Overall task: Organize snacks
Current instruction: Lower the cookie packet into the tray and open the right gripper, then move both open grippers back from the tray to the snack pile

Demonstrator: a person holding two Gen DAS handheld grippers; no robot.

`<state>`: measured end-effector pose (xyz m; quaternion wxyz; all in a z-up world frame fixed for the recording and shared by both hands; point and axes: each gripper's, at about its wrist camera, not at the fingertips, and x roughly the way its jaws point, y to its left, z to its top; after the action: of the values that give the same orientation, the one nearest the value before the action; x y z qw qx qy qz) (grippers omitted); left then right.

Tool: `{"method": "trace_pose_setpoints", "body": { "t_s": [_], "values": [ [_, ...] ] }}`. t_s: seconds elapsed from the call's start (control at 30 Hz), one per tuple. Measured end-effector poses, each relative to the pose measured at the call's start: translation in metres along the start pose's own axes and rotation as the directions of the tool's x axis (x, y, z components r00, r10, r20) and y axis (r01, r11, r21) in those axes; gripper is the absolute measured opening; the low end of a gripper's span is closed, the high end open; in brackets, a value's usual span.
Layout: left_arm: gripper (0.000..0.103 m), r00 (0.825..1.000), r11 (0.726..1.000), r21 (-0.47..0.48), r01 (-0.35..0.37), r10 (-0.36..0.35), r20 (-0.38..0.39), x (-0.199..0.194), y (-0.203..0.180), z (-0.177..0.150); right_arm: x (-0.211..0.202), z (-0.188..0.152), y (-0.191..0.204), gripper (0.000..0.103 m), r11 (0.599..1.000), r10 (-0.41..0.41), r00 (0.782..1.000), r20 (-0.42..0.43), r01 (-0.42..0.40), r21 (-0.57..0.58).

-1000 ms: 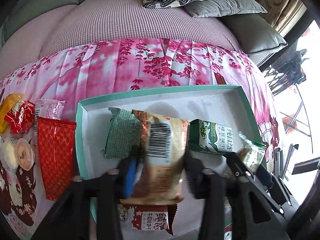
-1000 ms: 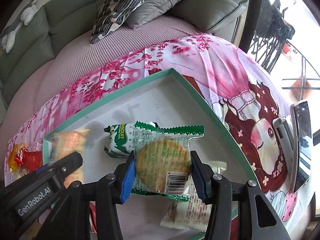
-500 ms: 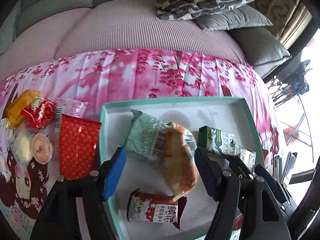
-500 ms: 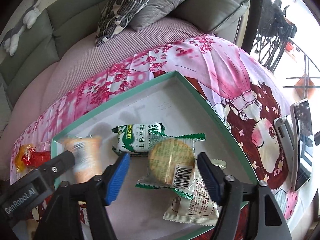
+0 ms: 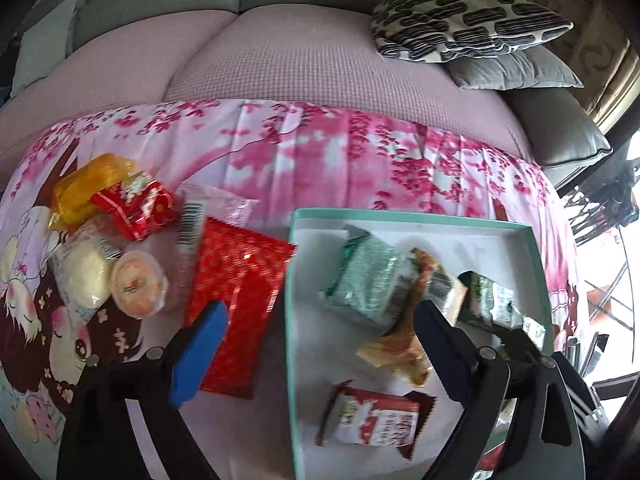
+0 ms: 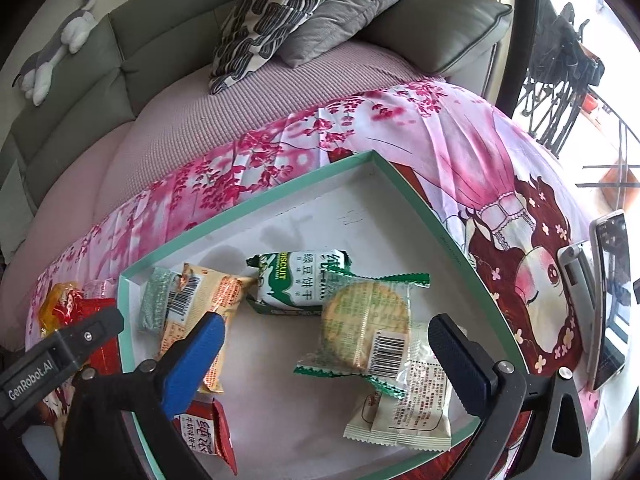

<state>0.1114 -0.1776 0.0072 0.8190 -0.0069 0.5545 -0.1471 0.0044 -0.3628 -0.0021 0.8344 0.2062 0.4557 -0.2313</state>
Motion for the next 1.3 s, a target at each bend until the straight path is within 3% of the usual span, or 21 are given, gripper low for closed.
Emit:
{"method": "trace_pose_setpoints", "body": {
  "t_s": [0.53, 0.83, 1.0, 1.17, 1.3],
  "values": [
    [0.096, 0.996, 0.993, -0.097, -0.064, 0.069, 0.052, -0.019, 0.07, -0.021, -0.007, -0.011, 0.044, 0.103, 0.994, 0.043, 0.999, -0.011, -0.043, -0.099],
    [0.096, 0.992, 0.971, -0.222, -0.091, 0.108, 0.067, -0.03, 0.122, -0.036, -0.011, -0.026, 0.078, 0.103, 0.984, 0.104, 0.994, -0.033, -0.108, -0.143],
    [0.096, 0.979, 0.954, -0.24, -0.179, 0.196, 0.05, -0.038, 0.145, -0.04, -0.015, -0.04, 0.115, 0.103, 0.963, 0.155, 0.987, -0.052, -0.162, -0.217],
    [0.096, 0.962, 0.937, -0.231, -0.26, 0.273, 0.026, -0.037, 0.163, -0.046, -0.014, -0.06, 0.157, 0.103, 0.934, 0.146, 0.986, -0.083, -0.165, -0.315],
    [0.096, 0.956, 0.925, -0.263, -0.276, 0.291, 0.021, -0.041, 0.18, -0.051, -0.015, -0.074, 0.183, 0.103, 0.91, 0.146, 0.985, -0.086, -0.168, -0.38]
  ]
}}
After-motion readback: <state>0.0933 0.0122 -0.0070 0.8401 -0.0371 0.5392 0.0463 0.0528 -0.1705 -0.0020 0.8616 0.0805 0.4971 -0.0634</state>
